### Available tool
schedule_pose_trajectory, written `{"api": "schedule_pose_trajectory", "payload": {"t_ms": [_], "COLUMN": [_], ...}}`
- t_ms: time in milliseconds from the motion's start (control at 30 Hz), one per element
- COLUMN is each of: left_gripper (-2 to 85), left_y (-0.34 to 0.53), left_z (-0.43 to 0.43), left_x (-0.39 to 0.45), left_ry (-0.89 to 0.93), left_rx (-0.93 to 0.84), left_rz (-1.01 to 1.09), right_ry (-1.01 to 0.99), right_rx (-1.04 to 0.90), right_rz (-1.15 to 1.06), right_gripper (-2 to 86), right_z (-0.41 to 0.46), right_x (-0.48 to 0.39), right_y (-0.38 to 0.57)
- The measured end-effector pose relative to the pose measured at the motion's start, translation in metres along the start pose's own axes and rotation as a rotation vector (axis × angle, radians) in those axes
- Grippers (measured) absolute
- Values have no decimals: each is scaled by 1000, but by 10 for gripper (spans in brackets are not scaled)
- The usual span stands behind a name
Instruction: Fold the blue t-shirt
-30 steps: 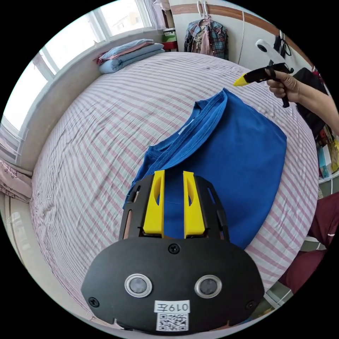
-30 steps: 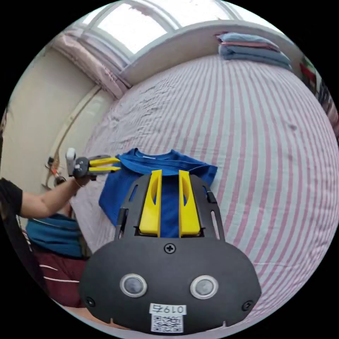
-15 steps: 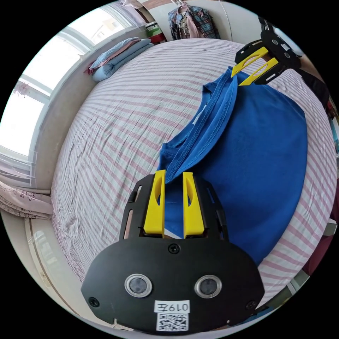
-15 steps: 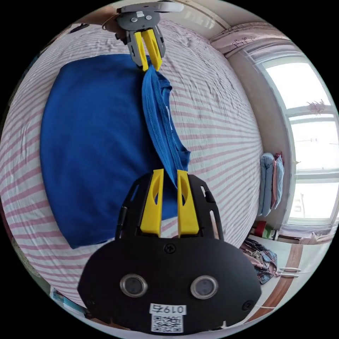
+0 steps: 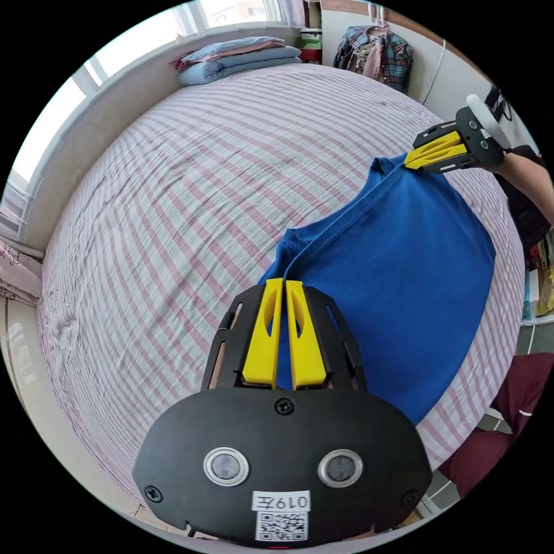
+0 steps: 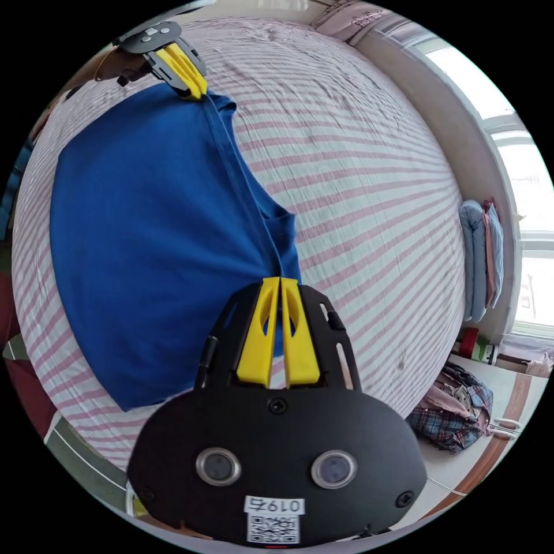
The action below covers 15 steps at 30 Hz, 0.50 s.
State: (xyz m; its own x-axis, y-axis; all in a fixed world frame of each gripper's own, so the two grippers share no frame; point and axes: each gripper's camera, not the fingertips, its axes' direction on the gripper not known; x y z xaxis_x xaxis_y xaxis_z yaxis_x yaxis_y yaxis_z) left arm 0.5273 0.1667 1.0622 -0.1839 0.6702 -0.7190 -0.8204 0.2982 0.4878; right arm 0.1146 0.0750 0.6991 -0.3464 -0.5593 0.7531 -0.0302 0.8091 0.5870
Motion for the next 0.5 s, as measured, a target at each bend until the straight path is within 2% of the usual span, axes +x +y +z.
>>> {"api": "schedule_pose_trajectory", "payload": {"t_ms": [200, 333, 433, 500], "left_gripper": [14, 23, 35, 39], "left_y": [26, 57, 87, 108], "left_z": [6, 6, 6, 7], "left_x": [-26, -55, -74, -84], "left_ry": [74, 128, 173, 234], "left_rx": [-1, 48, 106, 159], "left_rz": [-50, -163, -262, -334], "right_ry": [-39, -2, 18, -75], "right_rx": [34, 52, 90, 152], "right_rz": [98, 165, 325, 510], "right_gripper": [38, 23, 1, -4], "right_z": [-7, -14, -23, -30], "right_x": [15, 28, 45, 62], "right_y": [15, 36, 66, 102]}}
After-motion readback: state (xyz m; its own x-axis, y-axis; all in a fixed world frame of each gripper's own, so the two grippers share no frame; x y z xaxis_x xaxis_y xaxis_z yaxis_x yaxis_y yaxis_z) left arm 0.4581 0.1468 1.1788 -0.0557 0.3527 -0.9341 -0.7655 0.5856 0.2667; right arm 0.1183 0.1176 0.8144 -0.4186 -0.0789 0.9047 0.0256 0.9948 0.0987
